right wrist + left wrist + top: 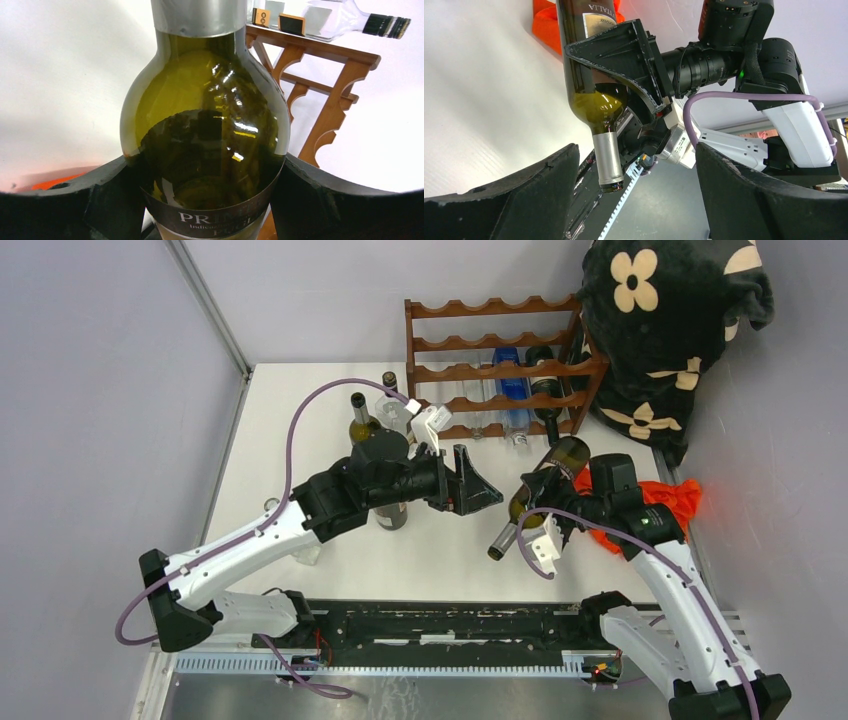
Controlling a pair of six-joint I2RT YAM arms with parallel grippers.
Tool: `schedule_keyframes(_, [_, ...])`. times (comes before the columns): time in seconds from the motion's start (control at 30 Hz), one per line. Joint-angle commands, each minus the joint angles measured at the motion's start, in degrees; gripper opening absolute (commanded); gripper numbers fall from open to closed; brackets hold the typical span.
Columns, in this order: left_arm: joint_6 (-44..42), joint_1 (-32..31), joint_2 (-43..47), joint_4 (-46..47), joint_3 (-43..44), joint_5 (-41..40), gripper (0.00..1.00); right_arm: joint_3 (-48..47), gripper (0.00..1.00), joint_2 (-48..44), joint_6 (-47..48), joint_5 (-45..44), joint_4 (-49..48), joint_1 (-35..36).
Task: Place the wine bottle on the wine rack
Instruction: Pick up the wine bottle from the center of the board.
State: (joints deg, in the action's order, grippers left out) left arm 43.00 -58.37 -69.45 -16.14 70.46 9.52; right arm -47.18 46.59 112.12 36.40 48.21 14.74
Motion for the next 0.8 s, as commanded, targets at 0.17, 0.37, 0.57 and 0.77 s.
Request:
schedule_keyframes(0.17, [3.47, -0.77, 2.48, 4.58, 0.53, -0.50, 0.97, -8.18, 0.00, 1.95, 5.73, 3.25, -4.02, -0.08])
schedule_keyframes(0.37, [5.38, -1.03, 4.45, 4.55, -0.83, -1.94, 0.99, -10.48, 0.00, 3.80, 10.11, 3.62, -1.67, 0.34])
schedule_keyframes(0.57, [7.25, -1.05, 4.50, 3.85, -0.31, -2.31, 0.99, -12.71, 0.00, 5.29, 13.04, 3.02, -1.08, 0.96])
schedule_keyframes(0.77, [8.51, -1.05, 4.64, 2.69, -0.10, -5.57, 0.99, -15.08, 0.00, 6.90, 15.45, 1.17, -0.39, 2.25])
